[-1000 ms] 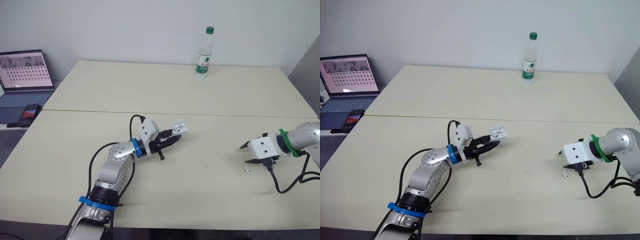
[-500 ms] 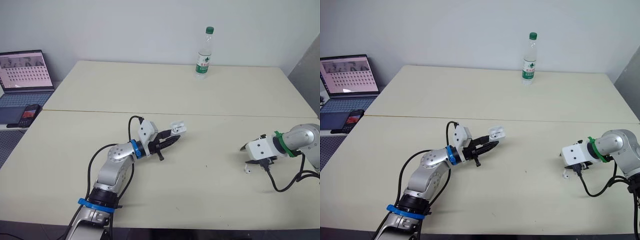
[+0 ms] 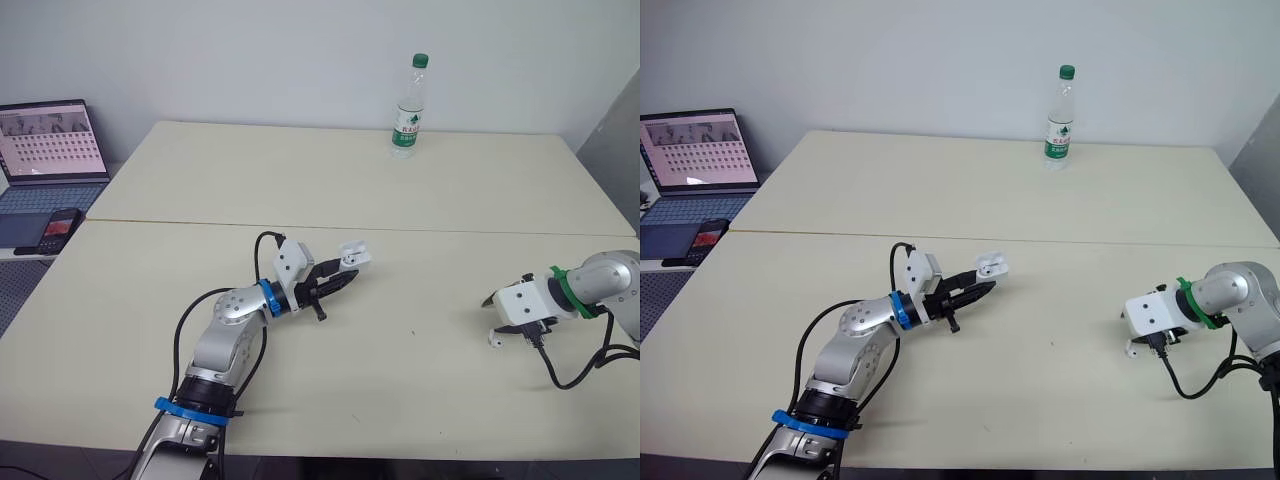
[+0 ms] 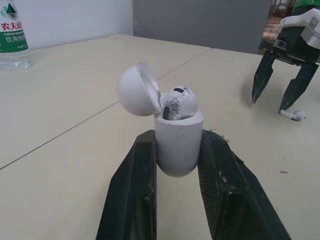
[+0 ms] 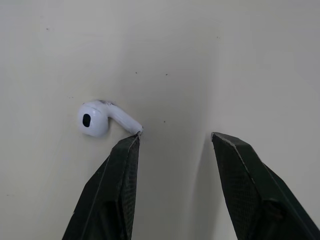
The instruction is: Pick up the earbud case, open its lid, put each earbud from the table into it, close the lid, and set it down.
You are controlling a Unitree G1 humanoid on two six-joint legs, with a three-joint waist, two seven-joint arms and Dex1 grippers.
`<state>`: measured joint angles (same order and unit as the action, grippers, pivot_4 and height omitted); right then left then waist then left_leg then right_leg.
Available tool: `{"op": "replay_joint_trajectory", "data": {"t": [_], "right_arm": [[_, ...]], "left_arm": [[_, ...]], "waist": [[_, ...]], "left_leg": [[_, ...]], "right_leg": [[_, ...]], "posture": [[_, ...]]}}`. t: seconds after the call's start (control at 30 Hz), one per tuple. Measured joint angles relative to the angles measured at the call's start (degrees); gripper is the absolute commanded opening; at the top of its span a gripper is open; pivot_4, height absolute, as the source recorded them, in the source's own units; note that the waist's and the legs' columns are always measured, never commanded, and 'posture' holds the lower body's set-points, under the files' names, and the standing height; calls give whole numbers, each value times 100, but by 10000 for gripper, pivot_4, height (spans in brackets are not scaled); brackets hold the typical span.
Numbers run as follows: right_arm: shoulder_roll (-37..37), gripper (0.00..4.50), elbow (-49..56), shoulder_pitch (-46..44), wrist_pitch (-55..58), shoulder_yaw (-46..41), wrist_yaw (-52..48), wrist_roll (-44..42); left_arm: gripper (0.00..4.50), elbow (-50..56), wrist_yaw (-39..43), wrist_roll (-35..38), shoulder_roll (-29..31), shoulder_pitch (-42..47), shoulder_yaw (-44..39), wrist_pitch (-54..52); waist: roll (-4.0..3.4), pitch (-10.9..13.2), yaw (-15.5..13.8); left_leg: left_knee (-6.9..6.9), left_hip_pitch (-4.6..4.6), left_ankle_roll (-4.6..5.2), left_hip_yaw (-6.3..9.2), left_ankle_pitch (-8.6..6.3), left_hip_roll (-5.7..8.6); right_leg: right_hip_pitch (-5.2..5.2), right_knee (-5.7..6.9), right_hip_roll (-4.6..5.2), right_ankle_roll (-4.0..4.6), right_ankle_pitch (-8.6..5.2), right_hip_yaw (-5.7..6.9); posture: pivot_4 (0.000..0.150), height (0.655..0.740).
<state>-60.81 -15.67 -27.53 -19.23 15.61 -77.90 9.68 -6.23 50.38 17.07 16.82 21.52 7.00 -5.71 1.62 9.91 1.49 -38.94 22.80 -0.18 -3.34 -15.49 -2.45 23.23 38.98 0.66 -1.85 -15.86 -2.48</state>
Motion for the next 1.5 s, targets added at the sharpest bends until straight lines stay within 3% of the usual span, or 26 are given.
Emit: {"op": "replay_joint_trajectory", "data": {"t": [0.47,1.17,1.5], "right_arm": [[-215,23584,407,327,137,-44,-335,-204],[-234,23584,1094,554,1232,-96,-351,-247],[-231,23584,1472,638,2324,-137,-237,-237]], "left_arm": [[7661,112,-3,0,18,-26,-2,-13],[7661,123,-10,0,22,-48,0,-16],[7661,122,-15,0,21,-48,1,-16]], "waist": [[0,0,-1],[0,0,-2],[0,0,-1]], "left_leg": [[0,-1,0,1,0,0],[0,-1,0,0,0,0],[-1,0,0,0,0,0]], "right_leg": [[0,1,0,0,0,0],[0,1,-1,0,0,2],[0,1,-1,0,0,1]], "posture": [[1500,7362],[1500,7362],[1500,7362]]}}
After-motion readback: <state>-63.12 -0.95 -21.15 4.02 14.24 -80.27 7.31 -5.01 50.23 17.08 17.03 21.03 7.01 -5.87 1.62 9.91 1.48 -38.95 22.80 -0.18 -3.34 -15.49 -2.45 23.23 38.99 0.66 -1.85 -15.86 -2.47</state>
